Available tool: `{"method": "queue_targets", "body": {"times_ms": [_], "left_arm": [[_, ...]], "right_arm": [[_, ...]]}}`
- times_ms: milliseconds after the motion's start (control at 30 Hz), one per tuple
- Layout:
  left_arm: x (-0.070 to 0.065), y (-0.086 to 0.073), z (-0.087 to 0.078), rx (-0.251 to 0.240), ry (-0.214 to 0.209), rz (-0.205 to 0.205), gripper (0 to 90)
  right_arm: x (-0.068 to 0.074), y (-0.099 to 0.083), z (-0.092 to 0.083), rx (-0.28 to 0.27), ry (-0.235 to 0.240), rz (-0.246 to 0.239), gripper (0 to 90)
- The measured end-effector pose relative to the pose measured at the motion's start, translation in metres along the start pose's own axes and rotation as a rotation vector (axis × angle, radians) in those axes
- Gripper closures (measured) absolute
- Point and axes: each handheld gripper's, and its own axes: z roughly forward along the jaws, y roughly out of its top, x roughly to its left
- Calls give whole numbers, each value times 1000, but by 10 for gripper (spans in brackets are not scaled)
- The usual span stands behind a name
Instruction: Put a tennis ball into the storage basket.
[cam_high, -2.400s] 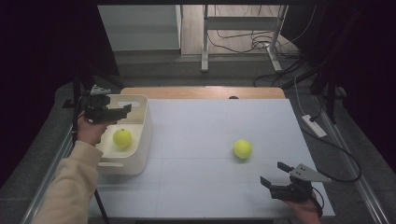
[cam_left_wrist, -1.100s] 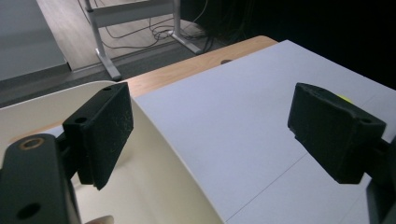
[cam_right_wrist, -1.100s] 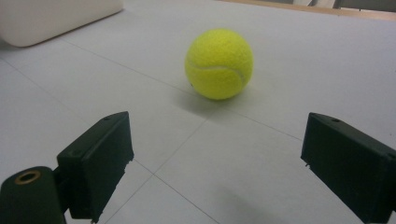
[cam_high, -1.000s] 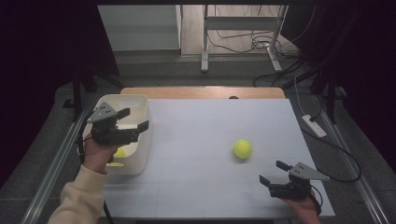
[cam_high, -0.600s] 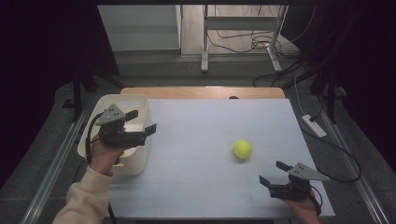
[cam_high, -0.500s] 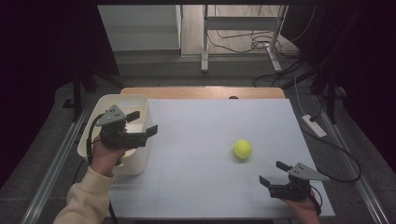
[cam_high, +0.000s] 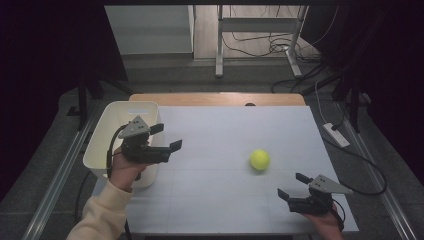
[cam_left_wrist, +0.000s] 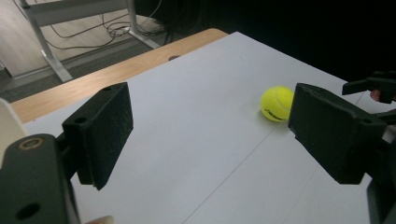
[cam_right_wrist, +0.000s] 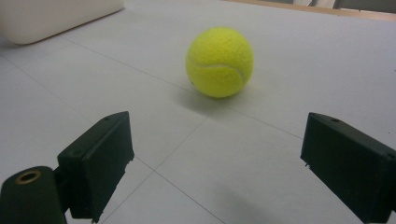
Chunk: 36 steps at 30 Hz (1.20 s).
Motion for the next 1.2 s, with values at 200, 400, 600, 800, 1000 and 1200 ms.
{"method": "queue_targets", "body": {"times_ms": [200, 400, 600, 800, 1000, 1200], "left_arm": [[-8, 4, 8, 9, -23, 14, 149], [-11, 5, 15, 15, -36, 17, 147], [-13, 7, 23, 25, -45, 20, 148], [-18, 8, 30, 38, -55, 37, 146], [-21, 9, 39, 50, -67, 38, 143], [-26, 11, 49, 51, -84, 44, 144]], "right_arm": [[0, 0, 0, -1, 1, 1, 90], [0, 0, 0, 1, 0, -4, 90], [0, 0, 0, 1, -1, -6, 90], [0, 0, -1, -2, -1, -4, 90], [0, 0, -1, -4, -5, -3, 90], [0, 0, -1, -8, -4, -1, 91]]}}
